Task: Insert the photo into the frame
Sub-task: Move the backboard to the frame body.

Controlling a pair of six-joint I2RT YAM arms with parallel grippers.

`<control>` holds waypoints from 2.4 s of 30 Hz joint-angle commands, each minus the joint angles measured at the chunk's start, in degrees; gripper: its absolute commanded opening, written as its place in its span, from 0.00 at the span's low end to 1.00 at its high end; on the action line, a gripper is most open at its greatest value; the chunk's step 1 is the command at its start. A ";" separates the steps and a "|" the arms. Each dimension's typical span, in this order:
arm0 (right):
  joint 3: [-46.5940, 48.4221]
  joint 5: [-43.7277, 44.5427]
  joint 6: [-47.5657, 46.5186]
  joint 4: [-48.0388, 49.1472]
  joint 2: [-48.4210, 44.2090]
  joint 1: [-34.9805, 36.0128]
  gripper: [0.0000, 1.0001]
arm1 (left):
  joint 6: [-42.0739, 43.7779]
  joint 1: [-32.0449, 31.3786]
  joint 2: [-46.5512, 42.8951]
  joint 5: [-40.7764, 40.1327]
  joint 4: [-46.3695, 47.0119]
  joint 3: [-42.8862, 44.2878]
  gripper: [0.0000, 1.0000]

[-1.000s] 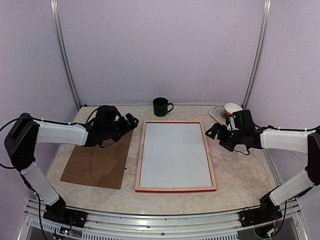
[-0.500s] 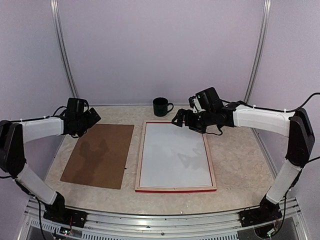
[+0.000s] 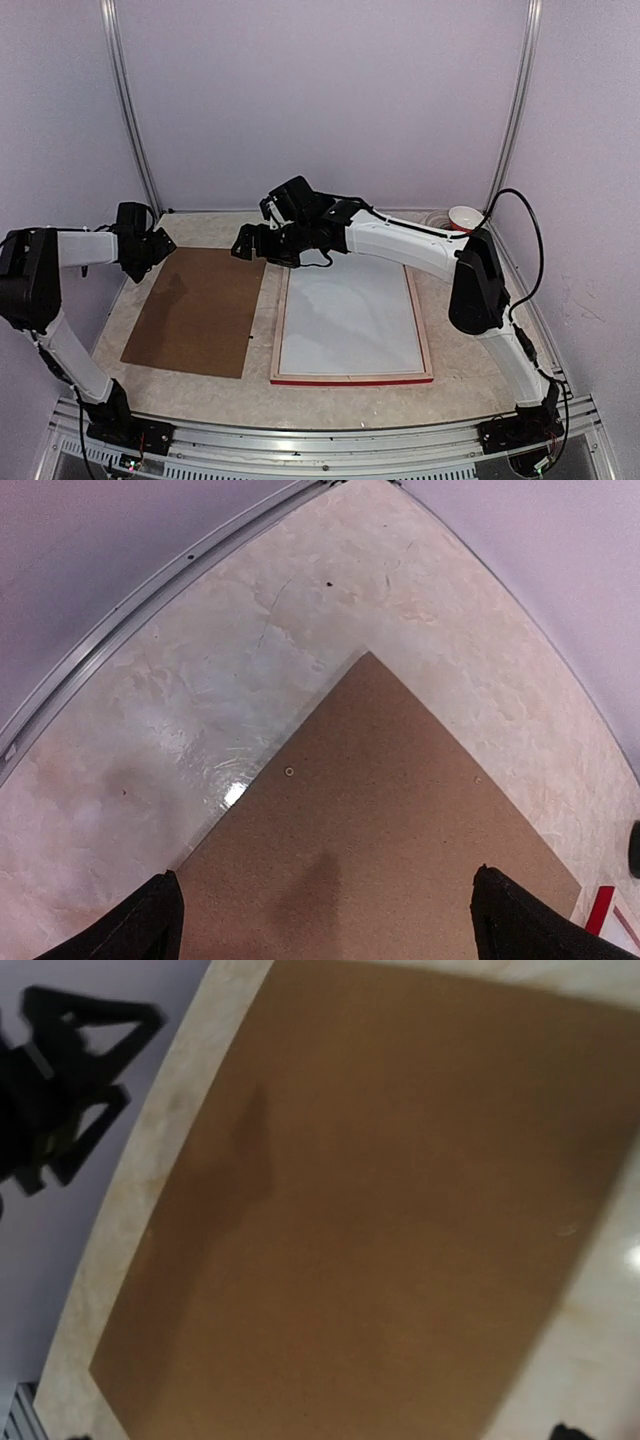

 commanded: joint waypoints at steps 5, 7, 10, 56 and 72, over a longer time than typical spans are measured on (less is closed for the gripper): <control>8.60 -0.75 9.01 -2.74 12.04 1.74 0.99 | 1.54 3.36 5.23 3.80 4.80 -1.65 0.99; 8.57 -1.06 9.81 -2.07 12.88 1.81 0.99 | 1.71 3.43 5.93 3.10 4.42 -1.41 0.99; 8.62 -2.02 10.66 -1.27 14.16 1.90 0.99 | 1.65 3.46 6.69 1.62 3.55 -1.19 0.99; 2.70 -7.25 18.08 10.60 16.67 1.89 0.99 | -7.03 -0.80 -0.54 8.97 5.93 -9.97 0.99; -17.48 -23.35 21.14 45.54 5.19 -0.23 0.99 | -8.36 -0.80 -3.99 12.85 6.59 -12.12 0.99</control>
